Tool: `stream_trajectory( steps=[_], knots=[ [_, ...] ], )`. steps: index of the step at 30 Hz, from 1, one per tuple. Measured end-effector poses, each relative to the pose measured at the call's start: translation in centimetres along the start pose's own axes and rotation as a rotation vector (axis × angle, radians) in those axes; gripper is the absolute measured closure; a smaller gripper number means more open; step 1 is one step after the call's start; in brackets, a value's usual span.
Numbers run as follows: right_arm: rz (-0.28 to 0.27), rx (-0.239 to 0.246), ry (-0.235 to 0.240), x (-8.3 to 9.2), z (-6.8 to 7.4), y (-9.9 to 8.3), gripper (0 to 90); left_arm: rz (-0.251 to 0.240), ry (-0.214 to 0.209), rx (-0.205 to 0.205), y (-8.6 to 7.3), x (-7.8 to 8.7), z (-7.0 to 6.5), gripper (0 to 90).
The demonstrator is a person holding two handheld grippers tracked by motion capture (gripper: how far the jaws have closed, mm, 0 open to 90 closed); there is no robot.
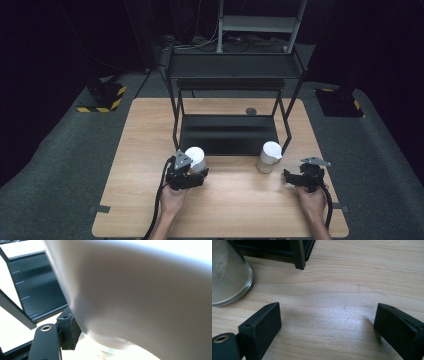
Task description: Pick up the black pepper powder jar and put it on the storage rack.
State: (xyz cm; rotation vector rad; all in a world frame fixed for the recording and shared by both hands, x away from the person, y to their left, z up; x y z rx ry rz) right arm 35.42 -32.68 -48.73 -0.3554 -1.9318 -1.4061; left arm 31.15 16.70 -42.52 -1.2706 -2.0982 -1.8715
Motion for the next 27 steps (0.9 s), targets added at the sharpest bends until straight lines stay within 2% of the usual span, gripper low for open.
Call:
stream_trajectory(
  steps=[5, 10, 13, 16, 17, 18, 23, 24, 27],
  knots=[
    [-0.001, 0.0, 0.0, 0.0, 0.0, 0.0, 7.0, 0.011, -0.03, -0.009, 2.2, 0.1, -0.1, 30.6],
    [-0.001, 0.001, 0.0, 0.0, 0.0, 0.0, 7.0, 0.028, -0.036, -0.027, 3.5, 0.3, -0.4, 30.6],
    [-0.001, 0.0, 0.0, 0.0, 0.0, 0.0, 7.0, 0.032, -0.059, -0.018, 4.6, 0.8, -0.4, 30.7],
    [-0.001, 0.001, 0.0, 0.0, 0.0, 0.0, 7.0, 0.03, -0.068, -0.014, 5.2, 1.1, -0.4, 30.6],
    [-0.001, 0.0, 0.0, 0.0, 0.0, 0.0, 7.0, 0.031, -0.072, -0.018, 5.9, 1.4, -0.5, 30.6],
    [-0.001, 0.0, 0.0, 0.0, 0.0, 0.0, 7.0, 0.031, -0.072, -0.018, 5.9, 1.4, -0.5, 30.6],
    [-0.001, 0.0, 0.0, 0.0, 0.0, 0.0, 7.0, 0.018, -0.088, -0.013, 7.7, 2.2, -0.6, 30.7],
    [-0.001, 0.0, 0.0, 0.0, 0.0, 0.0, 7.0, 0.018, -0.093, -0.012, 8.5, 2.5, -0.6, 30.6],
    [-0.001, 0.0, 0.0, 0.0, 0.0, 0.0, 7.0, 0.02, -0.099, -0.008, 9.2, 2.7, -0.7, 30.6]
  ],
)
Point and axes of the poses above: each handheld gripper's, and its own axes: x roughly backward along the jaws, y roughly out of its top, z roughly to its left, the point moved 6 cm from there along -x, roughly forward along the jaws, and after that the axes turned 11 degrees about x, right-handed, at the moved point
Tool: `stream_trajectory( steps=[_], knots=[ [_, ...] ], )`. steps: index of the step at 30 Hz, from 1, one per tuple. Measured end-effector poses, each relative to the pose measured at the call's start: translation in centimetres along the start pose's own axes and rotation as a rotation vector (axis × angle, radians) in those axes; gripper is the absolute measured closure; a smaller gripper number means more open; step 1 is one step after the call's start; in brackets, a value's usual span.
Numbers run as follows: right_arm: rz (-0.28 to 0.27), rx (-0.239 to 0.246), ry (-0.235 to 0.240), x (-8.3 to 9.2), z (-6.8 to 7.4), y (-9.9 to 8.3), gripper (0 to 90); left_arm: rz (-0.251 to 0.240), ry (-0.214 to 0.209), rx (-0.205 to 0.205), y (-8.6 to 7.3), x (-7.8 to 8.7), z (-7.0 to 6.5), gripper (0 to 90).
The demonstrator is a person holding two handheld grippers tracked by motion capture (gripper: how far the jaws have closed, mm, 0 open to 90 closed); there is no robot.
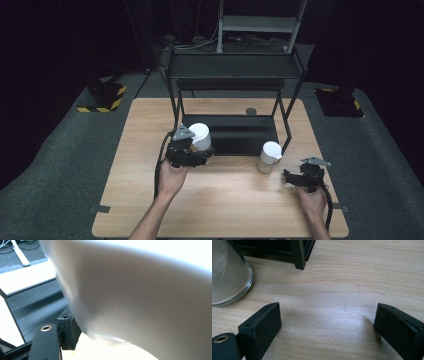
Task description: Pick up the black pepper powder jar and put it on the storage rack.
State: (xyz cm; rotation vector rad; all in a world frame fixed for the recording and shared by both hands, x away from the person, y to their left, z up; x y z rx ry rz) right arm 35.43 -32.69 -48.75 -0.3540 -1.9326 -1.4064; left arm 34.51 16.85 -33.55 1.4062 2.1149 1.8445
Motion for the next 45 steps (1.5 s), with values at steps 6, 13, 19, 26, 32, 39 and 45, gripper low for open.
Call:
stream_trajectory(
  steps=[6, 13, 19, 26, 32, 39, 45],
  knots=[
    [0.0, -0.001, 0.0, 0.0, 0.0, 0.0, 7.0, 0.005, -0.007, 0.006, 2.6, 0.5, 0.0, 30.6],
    [0.0, -0.001, 0.0, 0.0, 0.0, 0.0, 7.0, 0.003, -0.006, 0.011, 5.3, 1.0, -0.2, 30.7],
    [0.0, 0.0, 0.0, 0.0, 0.0, 0.0, 7.0, 0.008, 0.015, -0.009, 7.8, 1.4, -0.7, 30.6],
    [0.0, -0.001, 0.0, 0.0, 0.0, 0.0, 7.0, 0.007, 0.025, -0.028, 10.7, 2.0, -1.5, 30.6],
    [0.0, -0.001, 0.0, 0.0, 0.0, 0.0, 7.0, -0.002, 0.03, -0.048, 13.9, 2.9, -2.6, 30.6],
    [0.0, 0.0, 0.0, 0.0, 0.0, 0.0, 7.0, 0.013, 0.042, -0.04, 16.3, 3.1, -3.2, 30.7],
    [0.001, -0.001, 0.001, 0.0, 0.0, 0.0, 7.0, 0.017, 0.065, -0.041, 18.6, 3.2, -3.7, 30.7]
  ],
)
Point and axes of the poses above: each handheld gripper's, and its own axes: x roughly backward along the jaws, y roughly out of its top, z roughly to its left, the point moved 6 cm from there along -x, roughly forward along the jaws, and after that the axes turned 11 degrees about x, right-handed, at the moved point
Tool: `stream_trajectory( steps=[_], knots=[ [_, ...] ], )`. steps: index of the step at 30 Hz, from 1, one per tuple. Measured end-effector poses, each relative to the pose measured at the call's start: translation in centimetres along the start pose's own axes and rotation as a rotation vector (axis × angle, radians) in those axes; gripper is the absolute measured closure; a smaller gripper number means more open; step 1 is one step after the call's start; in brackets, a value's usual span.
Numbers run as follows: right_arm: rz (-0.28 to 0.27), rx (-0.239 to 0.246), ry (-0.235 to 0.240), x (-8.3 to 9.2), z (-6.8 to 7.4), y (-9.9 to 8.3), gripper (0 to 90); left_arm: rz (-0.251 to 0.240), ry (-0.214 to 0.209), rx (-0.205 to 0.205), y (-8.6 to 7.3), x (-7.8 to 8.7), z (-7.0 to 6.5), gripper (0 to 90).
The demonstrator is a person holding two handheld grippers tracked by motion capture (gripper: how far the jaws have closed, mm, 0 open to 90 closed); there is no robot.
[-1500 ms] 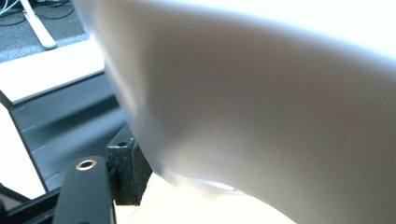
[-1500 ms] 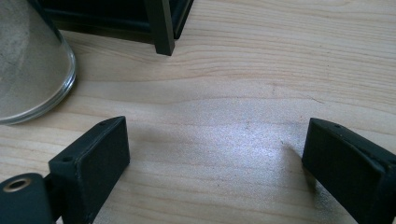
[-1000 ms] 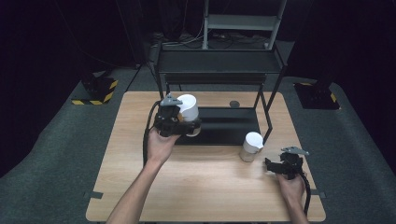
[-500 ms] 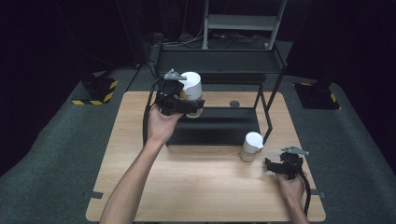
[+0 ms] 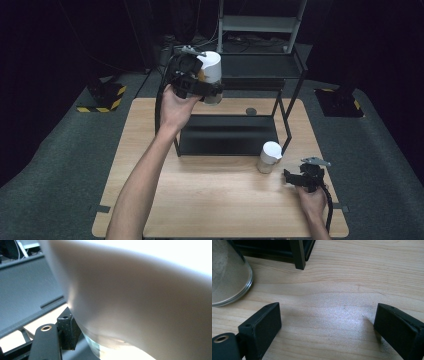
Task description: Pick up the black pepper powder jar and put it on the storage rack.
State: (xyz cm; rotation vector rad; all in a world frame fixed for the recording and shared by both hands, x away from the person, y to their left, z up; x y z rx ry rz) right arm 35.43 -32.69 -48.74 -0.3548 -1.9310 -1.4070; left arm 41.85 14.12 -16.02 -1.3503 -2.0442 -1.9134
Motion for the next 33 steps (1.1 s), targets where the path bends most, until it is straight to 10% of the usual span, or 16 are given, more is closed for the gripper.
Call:
stream_trajectory(
  steps=[15, 33],
  knots=[
    [0.0, 0.0, 0.0, 0.0, 0.0, 0.0, 7.0, -0.012, 0.107, 0.057, 5.1, -2.0, -0.4, 30.7],
    [0.0, -0.001, 0.0, 0.0, 0.0, 0.0, 7.0, -0.035, 0.265, 0.118, 6.1, -6.3, 0.0, 30.7]
  ],
)
Point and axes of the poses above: each handheld gripper's, and its own axes: x roughly backward along the jaws, y roughly out of its top, z roughly to its left, the point moved 6 cm from there along -x, roughly forward along the jaws, and after that the axes turned 11 degrees about x, right-handed, at the moved point
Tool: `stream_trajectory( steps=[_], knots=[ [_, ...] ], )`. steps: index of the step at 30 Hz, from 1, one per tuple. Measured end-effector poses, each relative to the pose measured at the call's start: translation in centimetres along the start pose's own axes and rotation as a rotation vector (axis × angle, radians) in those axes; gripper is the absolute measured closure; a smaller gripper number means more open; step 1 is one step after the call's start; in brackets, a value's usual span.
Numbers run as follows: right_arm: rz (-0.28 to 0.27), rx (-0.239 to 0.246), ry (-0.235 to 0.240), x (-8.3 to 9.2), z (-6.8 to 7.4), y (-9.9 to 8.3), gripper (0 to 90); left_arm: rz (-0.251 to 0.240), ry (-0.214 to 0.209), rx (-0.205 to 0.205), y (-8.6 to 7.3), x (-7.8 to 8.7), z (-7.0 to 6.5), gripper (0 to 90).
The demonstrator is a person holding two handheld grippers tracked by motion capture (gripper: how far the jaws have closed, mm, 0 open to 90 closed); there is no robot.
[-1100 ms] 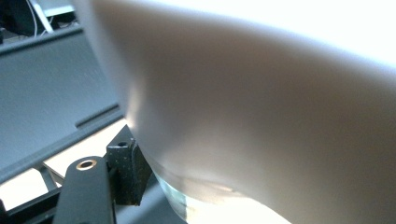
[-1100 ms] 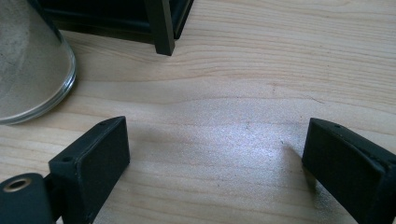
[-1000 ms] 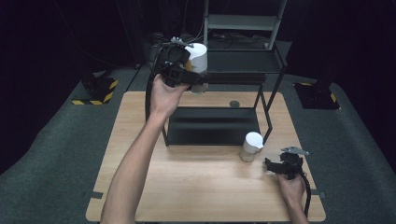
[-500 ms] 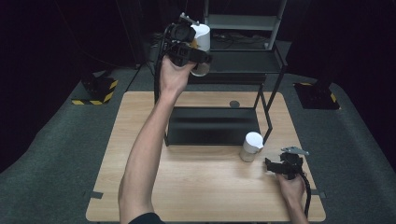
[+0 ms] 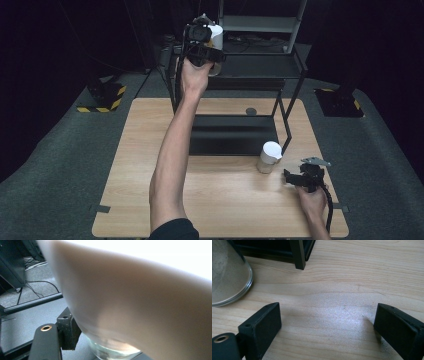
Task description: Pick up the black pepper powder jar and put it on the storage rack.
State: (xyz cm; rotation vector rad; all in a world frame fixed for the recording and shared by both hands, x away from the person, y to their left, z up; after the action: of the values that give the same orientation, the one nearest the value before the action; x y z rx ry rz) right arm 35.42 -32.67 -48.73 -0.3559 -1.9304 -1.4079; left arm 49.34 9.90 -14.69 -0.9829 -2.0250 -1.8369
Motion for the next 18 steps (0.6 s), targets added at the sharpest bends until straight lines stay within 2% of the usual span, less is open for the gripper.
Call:
stream_trajectory(
  steps=[3, 8, 12, 18],
  knots=[
    [0.0, 0.0, 0.0, 0.0, 0.0, 0.0, 7.0, 0.006, 0.021, -0.012, -0.02, -0.19, -0.04, 30.7],
    [0.0, 0.0, 0.0, 0.0, 0.0, 0.0, 7.0, -0.009, -0.007, -0.016, -0.41, -0.13, 0.67, 30.6],
    [0.0, 0.0, 0.0, 0.0, 0.0, 0.0, 7.1, -0.007, 0.003, -0.043, -0.51, -0.09, 0.33, 30.4],
    [-0.001, 0.002, 0.0, 0.0, -0.01, 0.0, 7.0, -0.006, -0.01, -0.039, -0.53, -0.11, 0.63, 29.7]
  ],
)
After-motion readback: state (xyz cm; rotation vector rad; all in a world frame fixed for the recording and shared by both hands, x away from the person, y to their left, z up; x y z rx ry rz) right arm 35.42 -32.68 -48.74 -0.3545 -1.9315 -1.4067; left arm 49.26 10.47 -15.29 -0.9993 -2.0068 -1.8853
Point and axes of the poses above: each handheld gripper's, and its own axes: x roughly backward along the jaws, y roughly out of its top, z roughly to its left, the point moved 6 cm from there along -x, roughly forward along the jaws, and after that the axes turned 11 degrees about x, right-handed, at the moved point
